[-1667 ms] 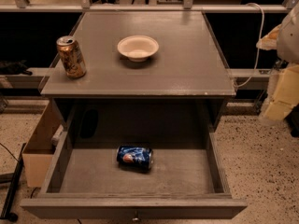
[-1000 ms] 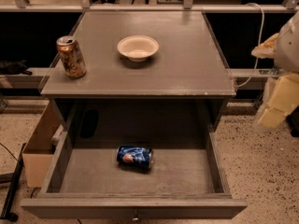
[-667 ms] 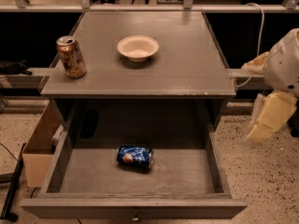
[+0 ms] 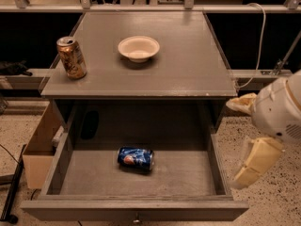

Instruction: Pick pepsi can from top drawer and place on counter

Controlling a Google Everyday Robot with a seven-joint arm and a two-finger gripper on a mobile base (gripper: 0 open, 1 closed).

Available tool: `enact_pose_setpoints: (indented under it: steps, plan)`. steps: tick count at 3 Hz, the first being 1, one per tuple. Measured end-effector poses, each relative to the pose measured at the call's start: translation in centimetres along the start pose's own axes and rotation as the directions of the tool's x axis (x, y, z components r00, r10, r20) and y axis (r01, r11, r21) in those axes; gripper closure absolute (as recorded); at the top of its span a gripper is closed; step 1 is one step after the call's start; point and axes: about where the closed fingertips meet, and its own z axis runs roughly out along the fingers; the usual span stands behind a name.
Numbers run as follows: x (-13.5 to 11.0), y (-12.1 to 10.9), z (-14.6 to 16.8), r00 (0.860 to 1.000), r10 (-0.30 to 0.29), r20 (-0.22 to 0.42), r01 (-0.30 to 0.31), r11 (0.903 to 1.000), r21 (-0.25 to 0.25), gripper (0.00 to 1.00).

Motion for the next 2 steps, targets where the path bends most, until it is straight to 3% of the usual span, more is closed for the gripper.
enact_pose_setpoints:
  steps: [1, 2]
  plan:
    - [0.1, 1.9, 2.9, 0.997, 0.023, 0.068, -0.022, 0.9996, -0.016, 0.00]
    - [0.3, 3.0, 6.2, 0.976, 0.160, 0.148, -0.160, 0.9870, -0.009, 0.00]
